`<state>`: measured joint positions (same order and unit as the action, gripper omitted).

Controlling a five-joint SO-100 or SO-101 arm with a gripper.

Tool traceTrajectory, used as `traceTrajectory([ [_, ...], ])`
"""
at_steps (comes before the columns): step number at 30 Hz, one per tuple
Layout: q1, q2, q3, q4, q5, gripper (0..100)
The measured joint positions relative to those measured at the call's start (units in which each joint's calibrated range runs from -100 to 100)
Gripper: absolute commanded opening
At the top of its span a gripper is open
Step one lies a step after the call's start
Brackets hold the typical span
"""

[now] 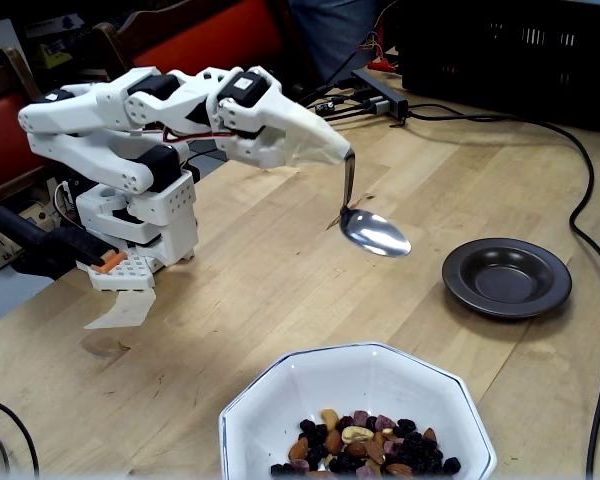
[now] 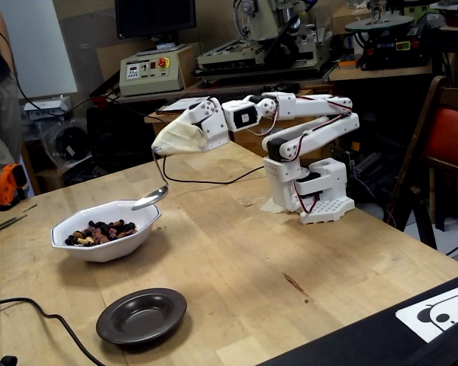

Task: Use spoon to transfer food from the white bowl to brown plate

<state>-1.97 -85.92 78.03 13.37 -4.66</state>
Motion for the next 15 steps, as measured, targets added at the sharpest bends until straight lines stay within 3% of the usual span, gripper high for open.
traceTrajectory([
  [15,0.00,23.70,-19.70,-0.64,0.00,2],
])
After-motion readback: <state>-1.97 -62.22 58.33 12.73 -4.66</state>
